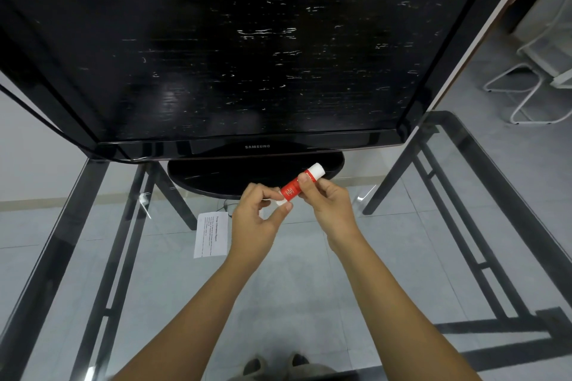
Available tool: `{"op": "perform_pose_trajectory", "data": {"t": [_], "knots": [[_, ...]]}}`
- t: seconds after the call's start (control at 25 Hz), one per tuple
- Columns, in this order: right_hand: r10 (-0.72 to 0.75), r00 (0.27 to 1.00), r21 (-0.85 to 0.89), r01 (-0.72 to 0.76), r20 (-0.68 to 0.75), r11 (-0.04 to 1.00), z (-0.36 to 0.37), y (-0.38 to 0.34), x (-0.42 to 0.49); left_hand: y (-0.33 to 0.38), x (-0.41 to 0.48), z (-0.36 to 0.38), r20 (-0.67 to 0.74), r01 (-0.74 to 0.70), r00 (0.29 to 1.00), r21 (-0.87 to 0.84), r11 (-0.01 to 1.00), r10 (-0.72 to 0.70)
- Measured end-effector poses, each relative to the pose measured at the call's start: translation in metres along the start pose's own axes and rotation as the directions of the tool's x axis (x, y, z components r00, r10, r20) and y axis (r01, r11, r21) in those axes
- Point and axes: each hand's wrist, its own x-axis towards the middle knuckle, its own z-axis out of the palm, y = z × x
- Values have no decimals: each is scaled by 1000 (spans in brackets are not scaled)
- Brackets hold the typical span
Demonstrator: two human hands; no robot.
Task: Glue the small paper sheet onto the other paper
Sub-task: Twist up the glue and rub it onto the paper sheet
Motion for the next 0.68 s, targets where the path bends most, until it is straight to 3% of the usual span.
{"op": "perform_pose_trajectory", "data": {"t": [0.08, 0.16, 0.2, 0.52, 0.68], "knots": [[-11, 1000, 20, 12, -9, 1000, -1, -1, 0, 3, 0, 0, 89, 123, 990, -109, 986, -114], [-24, 1000, 26, 24, -6, 999, -2, -2, -1, 3, 1, 0, 190, 356, 931, -301, 885, -310], [-28, 1000, 24, 28, -2, 999, -3, -2, -1, 2, 1, 0, 200, 383, 921, -324, 865, -333], [-32, 999, 17, 32, -2, 999, 0, -6, -1, 6, 3, -5, 76, 103, 993, -236, 966, -87], [-40, 999, 4, 40, 3, 999, 1, -7, -1, 6, 4, -7, 181, 331, 942, -359, 873, -283]]}}
